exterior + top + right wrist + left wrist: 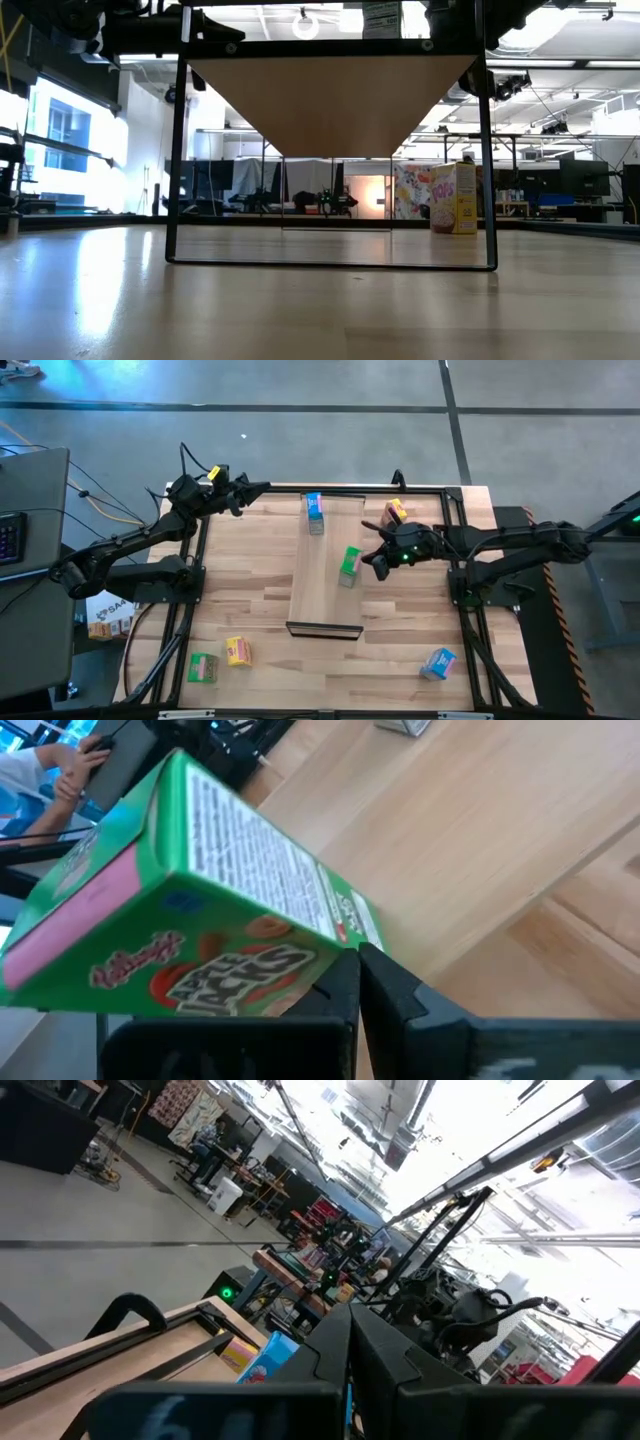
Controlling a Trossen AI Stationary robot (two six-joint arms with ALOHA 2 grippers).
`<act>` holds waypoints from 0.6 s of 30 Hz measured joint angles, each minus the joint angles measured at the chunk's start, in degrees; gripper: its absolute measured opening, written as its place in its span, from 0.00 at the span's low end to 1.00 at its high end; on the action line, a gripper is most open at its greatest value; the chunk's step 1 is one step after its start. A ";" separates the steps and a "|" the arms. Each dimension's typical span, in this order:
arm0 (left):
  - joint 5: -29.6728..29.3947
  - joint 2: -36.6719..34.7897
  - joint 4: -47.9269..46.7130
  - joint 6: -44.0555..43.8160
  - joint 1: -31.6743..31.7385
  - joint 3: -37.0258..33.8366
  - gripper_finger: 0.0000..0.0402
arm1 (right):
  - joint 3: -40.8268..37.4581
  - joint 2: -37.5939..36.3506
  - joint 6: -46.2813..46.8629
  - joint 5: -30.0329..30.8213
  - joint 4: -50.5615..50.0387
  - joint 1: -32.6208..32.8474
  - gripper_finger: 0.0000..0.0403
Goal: Stack cereal on shelf
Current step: Put the top green cereal box on the shelf
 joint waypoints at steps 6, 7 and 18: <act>-0.23 0.00 0.01 0.04 0.01 0.00 0.00 | 0.00 0.00 -0.04 -1.20 0.74 -1.30 0.00; -0.23 0.00 0.00 0.06 0.02 0.00 0.00 | 0.00 0.00 -0.19 -1.26 1.06 -1.49 0.00; -1.54 0.00 0.00 0.04 0.01 0.00 0.00 | 0.02 -0.15 -1.08 -1.83 -2.26 -3.90 0.00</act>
